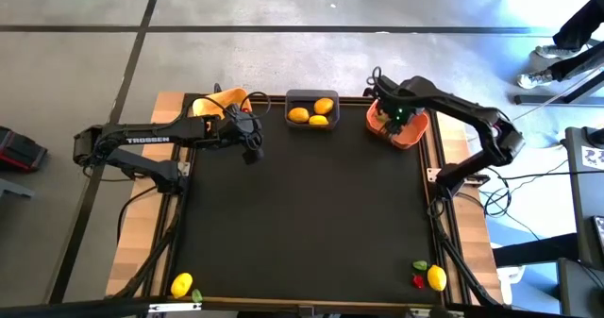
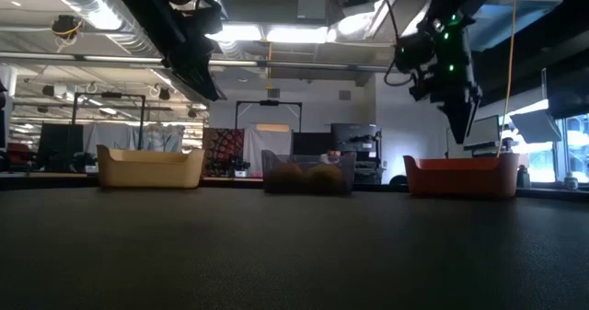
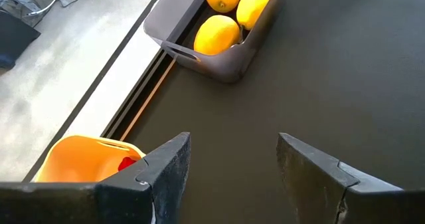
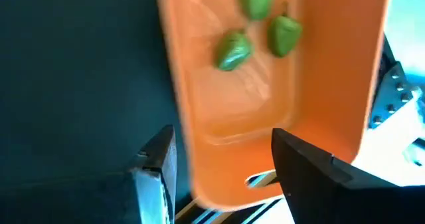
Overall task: Sort produce into baskets
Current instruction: Put the green chili pepper into the orange bin
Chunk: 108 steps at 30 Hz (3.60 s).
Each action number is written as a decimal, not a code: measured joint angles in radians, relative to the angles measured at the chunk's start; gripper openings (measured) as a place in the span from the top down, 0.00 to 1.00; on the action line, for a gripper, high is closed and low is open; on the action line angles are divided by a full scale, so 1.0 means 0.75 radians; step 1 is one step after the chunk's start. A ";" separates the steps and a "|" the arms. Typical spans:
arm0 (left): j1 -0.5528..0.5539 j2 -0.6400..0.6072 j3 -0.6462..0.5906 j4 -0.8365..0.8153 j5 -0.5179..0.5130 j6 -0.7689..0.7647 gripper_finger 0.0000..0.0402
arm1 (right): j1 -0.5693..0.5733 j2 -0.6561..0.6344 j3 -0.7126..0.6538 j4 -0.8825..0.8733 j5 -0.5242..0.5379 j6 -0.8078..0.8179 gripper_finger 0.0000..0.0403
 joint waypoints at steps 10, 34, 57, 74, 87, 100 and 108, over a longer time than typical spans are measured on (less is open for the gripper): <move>0.000 0.000 0.000 0.007 0.000 -0.001 0.45 | 0.313 -0.088 0.000 -0.130 -0.208 0.208 0.56; -0.002 0.000 0.000 0.004 0.001 -0.014 0.45 | 1.109 -0.088 0.000 -0.151 -0.374 0.726 0.56; -0.273 0.000 0.000 0.006 0.004 -0.159 0.45 | 1.941 -0.088 0.000 -0.062 -0.375 1.492 0.56; -0.331 0.000 0.000 0.009 0.004 -0.235 0.46 | 2.281 -0.046 0.000 0.103 -0.314 1.791 0.56; -0.331 0.000 0.000 0.009 0.003 -0.233 0.46 | 2.307 0.148 -0.001 0.165 -0.399 1.724 0.56; -0.331 0.000 0.000 0.008 0.003 -0.233 0.46 | 2.394 0.265 -0.021 0.133 -0.449 1.676 0.56; -0.331 0.000 0.000 0.008 0.003 -0.232 0.45 | 2.436 0.266 -0.153 0.247 -0.526 1.716 0.56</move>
